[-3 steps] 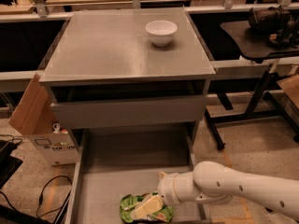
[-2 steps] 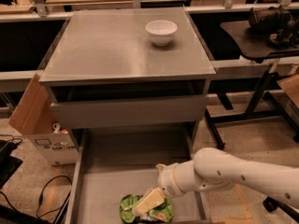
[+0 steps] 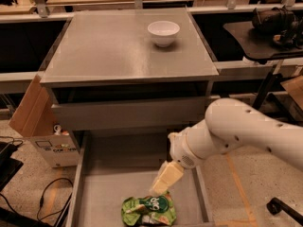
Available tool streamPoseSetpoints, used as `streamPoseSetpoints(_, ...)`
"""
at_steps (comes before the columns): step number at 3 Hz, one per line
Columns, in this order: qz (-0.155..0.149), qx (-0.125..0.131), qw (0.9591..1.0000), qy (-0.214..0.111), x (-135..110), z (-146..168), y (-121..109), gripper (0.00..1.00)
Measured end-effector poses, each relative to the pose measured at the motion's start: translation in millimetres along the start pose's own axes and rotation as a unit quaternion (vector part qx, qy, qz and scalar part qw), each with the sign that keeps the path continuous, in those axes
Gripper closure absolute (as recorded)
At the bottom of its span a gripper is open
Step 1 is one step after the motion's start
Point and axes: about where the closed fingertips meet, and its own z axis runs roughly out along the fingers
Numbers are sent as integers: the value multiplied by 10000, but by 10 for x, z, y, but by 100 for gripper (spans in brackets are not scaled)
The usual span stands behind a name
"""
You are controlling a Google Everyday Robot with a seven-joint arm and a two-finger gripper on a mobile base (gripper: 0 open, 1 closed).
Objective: Place green rice chip bag into middle drawer
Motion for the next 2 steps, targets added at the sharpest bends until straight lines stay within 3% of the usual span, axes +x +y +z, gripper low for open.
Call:
streamPoseSetpoints(1,-224,474,9985,151,-255,-608,-229,0)
streamPoseSetpoints(2,-280,884,9957,59,-422,-1015,-455,0)
